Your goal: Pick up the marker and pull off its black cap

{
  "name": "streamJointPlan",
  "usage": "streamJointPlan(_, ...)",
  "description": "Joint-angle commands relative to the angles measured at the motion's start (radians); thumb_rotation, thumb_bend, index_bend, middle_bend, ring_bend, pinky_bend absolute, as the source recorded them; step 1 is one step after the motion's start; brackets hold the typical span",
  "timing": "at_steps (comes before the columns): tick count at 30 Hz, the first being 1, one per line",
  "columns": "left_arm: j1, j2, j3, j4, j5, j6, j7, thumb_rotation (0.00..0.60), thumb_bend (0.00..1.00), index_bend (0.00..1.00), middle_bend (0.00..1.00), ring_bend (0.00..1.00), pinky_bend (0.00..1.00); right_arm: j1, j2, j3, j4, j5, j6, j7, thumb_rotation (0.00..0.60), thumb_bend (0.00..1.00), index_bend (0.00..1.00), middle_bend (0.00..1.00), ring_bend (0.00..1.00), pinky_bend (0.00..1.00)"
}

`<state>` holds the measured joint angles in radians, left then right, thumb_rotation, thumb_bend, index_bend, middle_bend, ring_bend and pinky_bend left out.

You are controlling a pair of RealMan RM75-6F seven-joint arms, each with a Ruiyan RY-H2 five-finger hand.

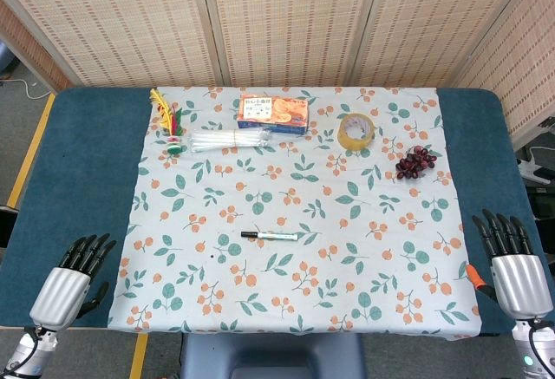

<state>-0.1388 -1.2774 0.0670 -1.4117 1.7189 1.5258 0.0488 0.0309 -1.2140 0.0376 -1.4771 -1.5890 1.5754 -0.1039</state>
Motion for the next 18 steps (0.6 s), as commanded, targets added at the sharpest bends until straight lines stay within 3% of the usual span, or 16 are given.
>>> streamJointPlan(1,0.003,-0.008,-0.004,0.011,0.008,0.017,0.002,0.600,0.46,0.00,0.00,0.00,0.09,0.001,-0.001,-0.001,0.001,-0.001,-0.002,0.000,0.600,0.18,0.00,0.00,0.00,0.00)
streamJointPlan(7,-0.017,-0.022,-0.045,0.030,-0.031,0.002,-0.007,0.600,0.46,0.00,0.00,0.00,0.09,0.017,-0.020,-0.009,0.000,-0.016,-0.027,-0.010,0.600,0.18,0.00,0.00,0.00,0.00)
streamJointPlan(11,-0.022,-0.034,-0.076,0.032,-0.074,-0.007,0.025,0.600,0.46,0.00,0.00,0.00,0.09,0.081,-0.051,-0.008,-0.055,-0.045,-0.112,-0.094,0.600,0.18,0.00,0.00,0.00,0.00)
streamJointPlan(18,-0.024,-0.001,-0.067,0.028,-0.064,0.000,-0.052,0.600,0.46,0.00,0.00,0.00,0.09,0.235,-0.203,0.080,-0.149,0.016,-0.298,-0.349,0.600,0.18,0.01,0.00,0.00,0.00)
